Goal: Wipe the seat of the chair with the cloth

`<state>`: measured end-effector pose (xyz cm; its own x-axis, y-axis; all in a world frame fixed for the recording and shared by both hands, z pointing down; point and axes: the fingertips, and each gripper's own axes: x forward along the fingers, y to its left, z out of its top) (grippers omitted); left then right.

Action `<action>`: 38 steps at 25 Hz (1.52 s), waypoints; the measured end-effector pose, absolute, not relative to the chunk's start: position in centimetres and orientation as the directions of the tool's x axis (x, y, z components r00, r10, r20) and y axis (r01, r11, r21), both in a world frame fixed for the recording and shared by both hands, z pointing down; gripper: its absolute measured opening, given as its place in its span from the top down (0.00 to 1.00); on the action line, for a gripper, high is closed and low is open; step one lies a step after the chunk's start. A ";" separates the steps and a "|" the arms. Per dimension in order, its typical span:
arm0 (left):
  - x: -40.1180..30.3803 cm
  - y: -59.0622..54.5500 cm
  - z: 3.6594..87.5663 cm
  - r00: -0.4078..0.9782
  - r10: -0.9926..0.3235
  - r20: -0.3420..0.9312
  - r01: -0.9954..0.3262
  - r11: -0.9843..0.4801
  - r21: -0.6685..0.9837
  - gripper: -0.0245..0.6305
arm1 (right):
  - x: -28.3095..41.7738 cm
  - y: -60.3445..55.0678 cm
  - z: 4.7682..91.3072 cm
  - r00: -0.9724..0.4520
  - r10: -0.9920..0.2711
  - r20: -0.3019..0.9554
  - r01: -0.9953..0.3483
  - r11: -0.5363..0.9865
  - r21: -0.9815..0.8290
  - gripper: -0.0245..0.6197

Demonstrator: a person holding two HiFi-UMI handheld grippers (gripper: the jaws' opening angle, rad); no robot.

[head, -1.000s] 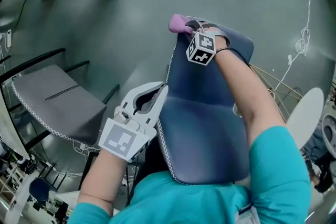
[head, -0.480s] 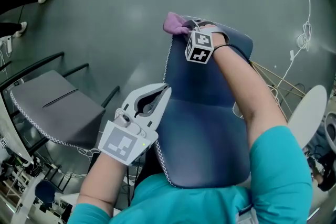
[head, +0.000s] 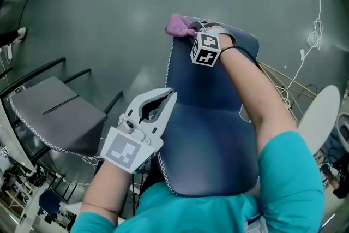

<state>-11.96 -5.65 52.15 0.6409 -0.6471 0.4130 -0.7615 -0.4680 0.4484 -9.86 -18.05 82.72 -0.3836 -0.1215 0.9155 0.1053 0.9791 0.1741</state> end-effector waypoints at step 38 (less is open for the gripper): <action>-5.3 -6.9 51.0 0.703 -0.591 0.396 -0.710 -0.546 0.446 0.98 | -1.5 -18.5 83.1 -0.365 -0.119 0.924 0.028 0.990 0.138 0.87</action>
<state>-5.33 -6.94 50.99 0.7030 -0.5908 0.3959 -0.7096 -0.5456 0.4459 -1.53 -18.51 83.07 -0.3646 -0.1188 0.9236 0.0279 0.9900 0.1383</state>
